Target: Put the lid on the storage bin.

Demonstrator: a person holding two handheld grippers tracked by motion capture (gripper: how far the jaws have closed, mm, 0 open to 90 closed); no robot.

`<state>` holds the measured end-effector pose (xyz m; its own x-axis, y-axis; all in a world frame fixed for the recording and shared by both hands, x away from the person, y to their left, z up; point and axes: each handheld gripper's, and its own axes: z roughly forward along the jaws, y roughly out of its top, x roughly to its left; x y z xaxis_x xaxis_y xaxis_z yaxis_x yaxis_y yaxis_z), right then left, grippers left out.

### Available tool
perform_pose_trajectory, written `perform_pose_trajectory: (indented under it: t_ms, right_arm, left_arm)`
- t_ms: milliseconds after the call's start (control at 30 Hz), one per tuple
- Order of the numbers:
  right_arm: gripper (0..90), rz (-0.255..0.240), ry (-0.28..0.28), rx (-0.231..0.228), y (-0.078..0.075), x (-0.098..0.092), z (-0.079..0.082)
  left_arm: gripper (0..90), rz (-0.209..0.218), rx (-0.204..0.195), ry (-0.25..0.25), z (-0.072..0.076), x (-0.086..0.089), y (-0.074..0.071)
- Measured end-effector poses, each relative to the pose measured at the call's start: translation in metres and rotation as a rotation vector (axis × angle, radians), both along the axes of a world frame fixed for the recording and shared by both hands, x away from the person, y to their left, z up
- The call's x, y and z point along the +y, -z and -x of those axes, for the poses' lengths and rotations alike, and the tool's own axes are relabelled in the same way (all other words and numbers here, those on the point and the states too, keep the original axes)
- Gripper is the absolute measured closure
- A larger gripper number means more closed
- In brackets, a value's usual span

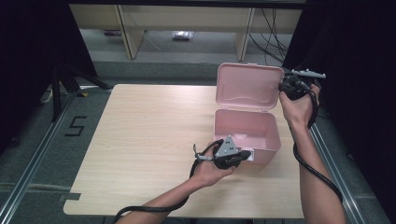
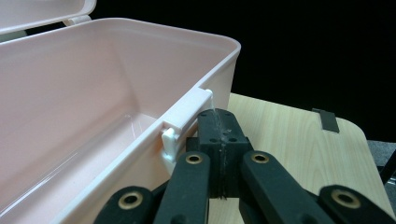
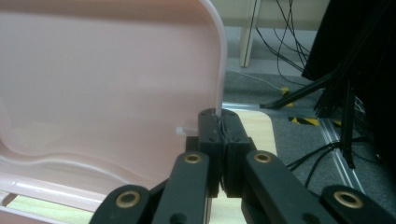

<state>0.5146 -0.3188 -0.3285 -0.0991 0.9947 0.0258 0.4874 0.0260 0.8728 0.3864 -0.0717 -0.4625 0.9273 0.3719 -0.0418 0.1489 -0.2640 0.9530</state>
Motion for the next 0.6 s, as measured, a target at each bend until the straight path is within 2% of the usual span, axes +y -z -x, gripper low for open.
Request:
perform_pose_trajectory:
  t_ms: [67,100,167,233,300,333,400,500,533,600]
  right_arm:
    - [89.9,-0.007,-0.001,-0.007,0.001,0.000,0.001]
    - [89.8,0.012,-0.007,-0.009,0.001,-0.001,0.001]
    - [89.8,-0.003,0.006,-0.011,0.001,0.001,0.004]
    - [89.9,0.017,-0.006,-0.028,0.002,-0.001,0.004]
    - [89.8,-0.002,0.005,-0.029,0.002,0.001,0.006]
    - [89.8,0.019,-0.003,-0.034,0.002,0.000,0.007]
    - [89.8,-0.001,0.000,-0.041,0.003,0.001,0.009]
    - [89.8,0.004,0.000,-0.054,0.004,0.001,0.011]
    - [89.8,0.027,-0.011,-0.065,0.005,-0.001,0.011]
    - [89.8,0.007,-0.001,-0.057,0.005,0.001,0.013]
  left_arm:
    - [90.0,0.004,0.000,0.003,0.000,0.000,0.000]
    - [90.0,-0.005,0.001,-0.002,0.000,0.000,0.000]
    - [90.0,0.005,0.001,0.003,0.000,0.000,0.000]
    - [90.0,0.004,0.001,0.002,0.000,0.000,0.000]
    - [90.0,0.002,0.001,0.001,0.000,0.000,0.000]
    - [90.0,0.003,0.002,0.001,0.000,0.000,0.000]
    - [90.0,0.004,0.002,0.001,0.000,0.000,0.000]
    - [90.0,0.003,0.001,0.001,0.000,0.000,0.000]
    - [90.0,0.000,0.001,-0.001,0.000,0.000,0.000]
    - [90.0,0.003,0.001,0.001,0.000,-0.001,0.000]
